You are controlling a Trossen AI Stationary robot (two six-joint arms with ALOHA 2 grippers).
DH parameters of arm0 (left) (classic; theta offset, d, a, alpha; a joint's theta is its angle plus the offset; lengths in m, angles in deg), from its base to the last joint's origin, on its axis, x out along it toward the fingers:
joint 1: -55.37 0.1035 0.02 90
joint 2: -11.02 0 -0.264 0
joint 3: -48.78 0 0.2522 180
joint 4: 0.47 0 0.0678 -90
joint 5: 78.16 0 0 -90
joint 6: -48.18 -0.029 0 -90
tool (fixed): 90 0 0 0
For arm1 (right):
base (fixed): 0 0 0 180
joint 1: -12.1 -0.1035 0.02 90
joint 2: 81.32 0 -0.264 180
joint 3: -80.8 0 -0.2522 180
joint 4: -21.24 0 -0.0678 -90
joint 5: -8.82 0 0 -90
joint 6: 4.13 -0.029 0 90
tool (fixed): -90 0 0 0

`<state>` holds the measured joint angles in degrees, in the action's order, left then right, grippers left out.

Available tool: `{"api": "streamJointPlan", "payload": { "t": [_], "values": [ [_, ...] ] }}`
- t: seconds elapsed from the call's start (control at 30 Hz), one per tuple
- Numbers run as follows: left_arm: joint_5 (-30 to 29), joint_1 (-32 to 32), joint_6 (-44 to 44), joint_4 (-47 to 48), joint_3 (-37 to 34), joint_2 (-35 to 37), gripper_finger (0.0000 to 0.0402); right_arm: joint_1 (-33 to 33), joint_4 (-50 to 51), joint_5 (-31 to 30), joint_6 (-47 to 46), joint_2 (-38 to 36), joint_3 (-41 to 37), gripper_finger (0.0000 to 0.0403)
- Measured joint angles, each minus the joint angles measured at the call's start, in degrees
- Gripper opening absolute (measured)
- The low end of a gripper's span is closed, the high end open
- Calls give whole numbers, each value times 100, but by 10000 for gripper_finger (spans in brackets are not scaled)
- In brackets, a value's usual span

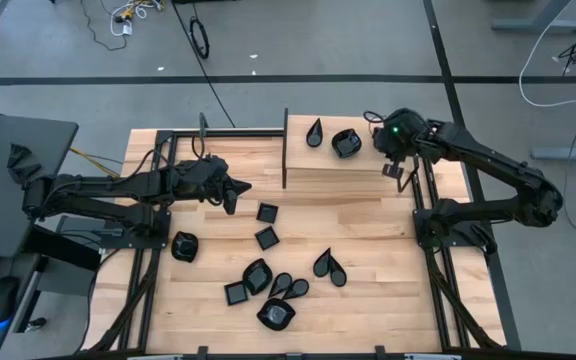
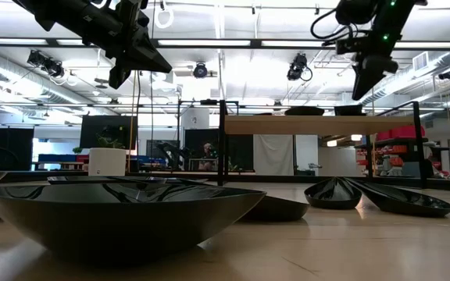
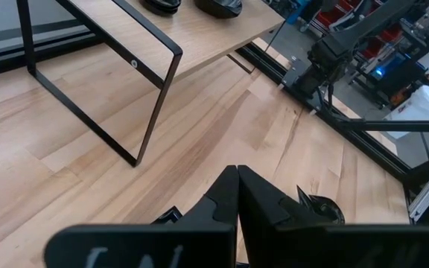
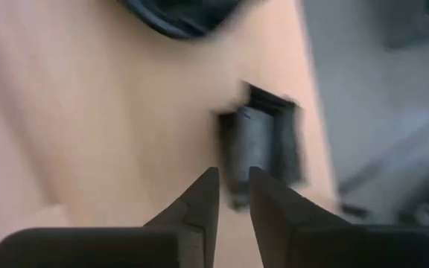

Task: Pick & Place Mini shaped plates
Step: Stack the square plate on top of the square plate on the shelf

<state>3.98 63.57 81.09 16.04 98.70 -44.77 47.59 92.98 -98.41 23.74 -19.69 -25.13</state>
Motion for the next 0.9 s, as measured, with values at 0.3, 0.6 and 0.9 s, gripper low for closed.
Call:
{"api": "streamJointPlan", "payload": {
  "t": [0.3, 0.6, 0.9],
  "values": [
    [-3, 0, 105, 2, 0, 0, 7, 71, -37, 1025, 9, 72, 0, 44],
    [-4, 0, 115, 2, 0, 0, 7, 509, -45, 67, -44, 282, 0, 17],
    [-4, 0, 140, 2, 0, 0, 7, 502, -42, -534, 19, 160, 0, 13]
  ]
}}
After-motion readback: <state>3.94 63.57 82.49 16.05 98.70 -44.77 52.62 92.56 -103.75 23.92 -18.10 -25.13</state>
